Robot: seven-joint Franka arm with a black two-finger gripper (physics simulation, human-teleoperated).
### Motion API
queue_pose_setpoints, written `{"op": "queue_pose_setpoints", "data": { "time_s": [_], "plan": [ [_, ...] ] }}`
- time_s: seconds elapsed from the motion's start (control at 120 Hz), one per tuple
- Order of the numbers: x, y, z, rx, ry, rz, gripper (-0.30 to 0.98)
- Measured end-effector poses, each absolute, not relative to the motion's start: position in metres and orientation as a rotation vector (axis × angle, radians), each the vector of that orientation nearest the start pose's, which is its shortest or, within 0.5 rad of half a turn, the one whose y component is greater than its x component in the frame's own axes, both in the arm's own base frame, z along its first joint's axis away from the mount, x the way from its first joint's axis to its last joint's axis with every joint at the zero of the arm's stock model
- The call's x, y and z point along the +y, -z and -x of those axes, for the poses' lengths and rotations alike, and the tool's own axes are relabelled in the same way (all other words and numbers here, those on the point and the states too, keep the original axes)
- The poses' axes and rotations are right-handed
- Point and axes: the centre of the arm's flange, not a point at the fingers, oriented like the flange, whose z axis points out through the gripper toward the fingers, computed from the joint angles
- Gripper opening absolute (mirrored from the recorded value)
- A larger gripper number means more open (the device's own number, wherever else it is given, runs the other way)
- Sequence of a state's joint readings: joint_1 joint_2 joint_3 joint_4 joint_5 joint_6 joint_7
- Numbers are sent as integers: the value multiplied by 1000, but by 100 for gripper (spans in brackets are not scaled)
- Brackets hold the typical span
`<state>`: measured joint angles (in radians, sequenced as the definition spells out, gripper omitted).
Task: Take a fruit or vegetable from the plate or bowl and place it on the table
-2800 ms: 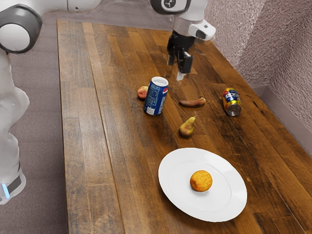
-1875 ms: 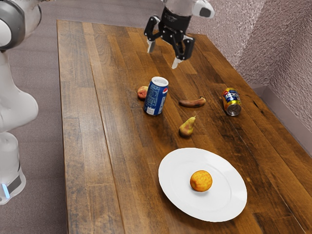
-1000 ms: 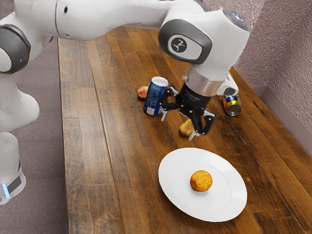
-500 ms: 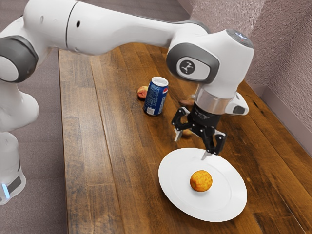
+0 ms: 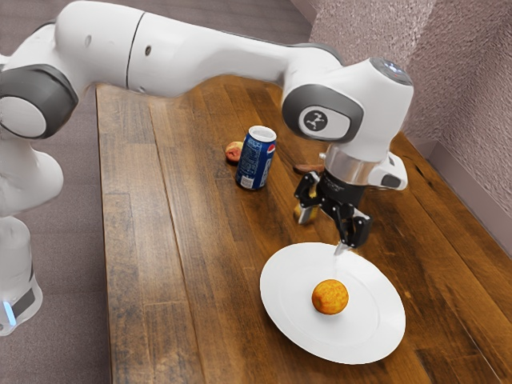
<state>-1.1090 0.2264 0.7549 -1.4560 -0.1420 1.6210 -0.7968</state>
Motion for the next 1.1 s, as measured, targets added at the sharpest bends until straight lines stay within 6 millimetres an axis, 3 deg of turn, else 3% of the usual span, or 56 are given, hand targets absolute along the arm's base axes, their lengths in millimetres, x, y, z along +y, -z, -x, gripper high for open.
{"op": "queue_pose_setpoints", "data": {
  "time_s": [0.067, 0.117, 0.408, 0.567, 0.742, 1.1],
  "plan": [
    [-247, -581, -561, -676, 10, 3052, 69],
    [-242, -574, -566, -648, 5, 3047, 69],
    [-253, -557, -570, -408, -52, 3113, 69],
    [-270, -550, -566, -266, -81, 3148, 69],
    [-295, -526, -564, -137, -122, 3135, 69],
    [-294, -509, -577, -68, -142, 3135, 69]
  ]
}}
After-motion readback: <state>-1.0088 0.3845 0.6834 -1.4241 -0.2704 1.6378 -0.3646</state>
